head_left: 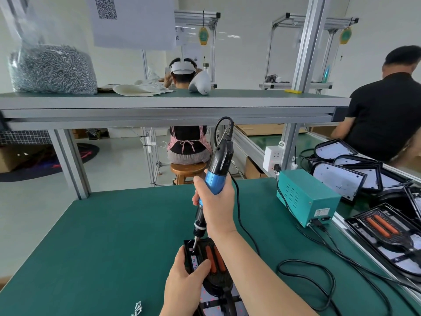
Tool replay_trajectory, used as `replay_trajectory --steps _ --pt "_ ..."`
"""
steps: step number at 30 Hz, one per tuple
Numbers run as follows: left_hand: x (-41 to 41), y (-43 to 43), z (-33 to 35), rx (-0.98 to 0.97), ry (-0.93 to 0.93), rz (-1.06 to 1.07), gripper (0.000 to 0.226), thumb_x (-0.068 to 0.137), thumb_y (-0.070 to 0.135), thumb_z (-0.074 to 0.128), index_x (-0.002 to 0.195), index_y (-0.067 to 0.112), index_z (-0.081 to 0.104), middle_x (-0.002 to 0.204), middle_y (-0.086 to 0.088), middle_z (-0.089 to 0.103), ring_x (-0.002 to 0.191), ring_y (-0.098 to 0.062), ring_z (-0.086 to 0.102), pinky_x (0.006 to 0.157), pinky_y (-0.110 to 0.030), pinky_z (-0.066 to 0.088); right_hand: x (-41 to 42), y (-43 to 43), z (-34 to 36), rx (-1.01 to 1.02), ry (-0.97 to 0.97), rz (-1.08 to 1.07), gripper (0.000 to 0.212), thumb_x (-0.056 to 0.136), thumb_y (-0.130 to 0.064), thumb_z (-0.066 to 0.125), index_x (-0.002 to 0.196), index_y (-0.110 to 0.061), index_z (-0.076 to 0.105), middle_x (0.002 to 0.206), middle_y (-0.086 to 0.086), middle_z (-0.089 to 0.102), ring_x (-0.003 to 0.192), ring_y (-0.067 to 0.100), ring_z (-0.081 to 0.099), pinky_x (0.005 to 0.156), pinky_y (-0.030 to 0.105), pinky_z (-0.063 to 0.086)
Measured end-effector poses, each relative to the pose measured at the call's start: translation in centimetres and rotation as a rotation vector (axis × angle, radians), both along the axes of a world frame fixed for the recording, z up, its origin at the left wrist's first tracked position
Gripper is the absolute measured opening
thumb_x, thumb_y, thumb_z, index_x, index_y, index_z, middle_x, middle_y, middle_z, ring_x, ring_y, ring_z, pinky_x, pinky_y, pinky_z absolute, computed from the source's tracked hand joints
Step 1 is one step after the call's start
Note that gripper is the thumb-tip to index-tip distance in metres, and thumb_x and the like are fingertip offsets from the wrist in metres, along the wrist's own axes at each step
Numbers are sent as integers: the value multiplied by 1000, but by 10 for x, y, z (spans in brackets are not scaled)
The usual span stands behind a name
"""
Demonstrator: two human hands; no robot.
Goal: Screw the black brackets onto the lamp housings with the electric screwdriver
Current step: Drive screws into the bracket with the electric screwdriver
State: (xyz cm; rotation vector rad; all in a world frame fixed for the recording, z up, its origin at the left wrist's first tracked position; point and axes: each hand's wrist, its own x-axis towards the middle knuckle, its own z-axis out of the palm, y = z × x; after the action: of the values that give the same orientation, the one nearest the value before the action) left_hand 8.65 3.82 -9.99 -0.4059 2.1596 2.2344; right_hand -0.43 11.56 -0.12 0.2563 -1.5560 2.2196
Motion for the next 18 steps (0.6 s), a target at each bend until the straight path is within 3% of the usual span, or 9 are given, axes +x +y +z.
replay_trajectory --steps 7,18 --pt "-1 -2 -4 -14 -3 -5 77 82 19 79 150 22 42 137 -7 60 122 -28 60 107 -46 46 1 -3 -1 42 9 -33 21 84 -5 66 96 -17 55 72 10 53 47 17 51 47 25 46" --pt "0 0 -3 -28 1 -9 69 85 20 77 147 19 46 136 -8 62 125 -29 58 108 -49 44 1 -3 -6 86 13 80 20 77 -11 65 91 -14 51 57 4 51 45 17 50 49 25 45"
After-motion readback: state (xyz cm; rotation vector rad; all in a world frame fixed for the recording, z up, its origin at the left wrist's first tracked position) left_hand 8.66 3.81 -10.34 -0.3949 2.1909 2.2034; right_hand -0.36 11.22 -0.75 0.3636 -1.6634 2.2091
